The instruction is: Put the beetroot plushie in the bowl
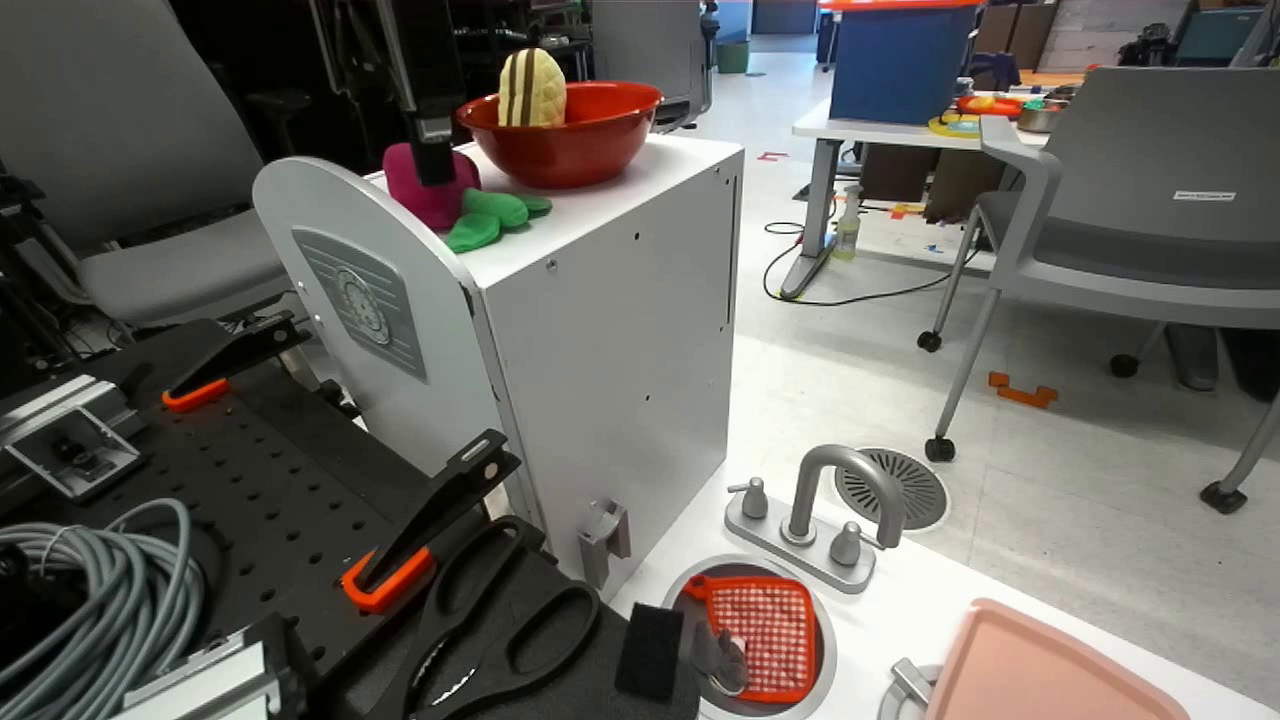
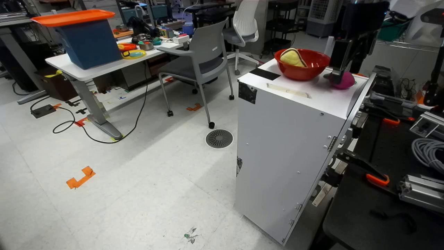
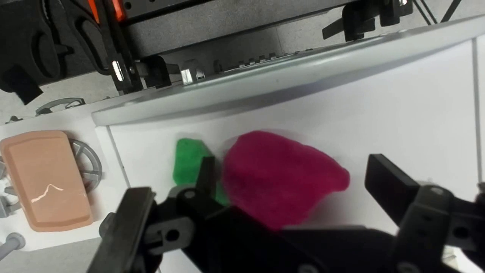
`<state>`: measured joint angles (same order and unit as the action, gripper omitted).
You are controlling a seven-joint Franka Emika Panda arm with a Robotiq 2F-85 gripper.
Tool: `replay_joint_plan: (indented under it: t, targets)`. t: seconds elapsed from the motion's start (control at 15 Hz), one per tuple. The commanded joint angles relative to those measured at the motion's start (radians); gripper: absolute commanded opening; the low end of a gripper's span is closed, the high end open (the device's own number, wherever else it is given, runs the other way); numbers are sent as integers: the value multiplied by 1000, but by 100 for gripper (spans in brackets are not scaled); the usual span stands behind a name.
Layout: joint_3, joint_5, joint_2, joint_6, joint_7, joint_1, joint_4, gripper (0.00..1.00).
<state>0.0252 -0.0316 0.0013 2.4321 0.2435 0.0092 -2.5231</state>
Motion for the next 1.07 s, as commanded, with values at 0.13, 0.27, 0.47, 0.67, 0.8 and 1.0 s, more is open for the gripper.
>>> replay_joint_plan:
  t: [0.13,0.27,0.47,0.67,0.8,1.0]
  targets:
    - [-7,13,6,18,-14,-1,-2,67]
    - [-9,14,3,19,-15,-1,-3,50]
    - [-9,13,2,20,-15,-1,-3,29]
    - [-8,8,-8,21,-11,1,-6,9]
    - [-7,4,-19,20,-4,1,-8,1]
    - [-6,0,-46,18,6,1,-15,2]
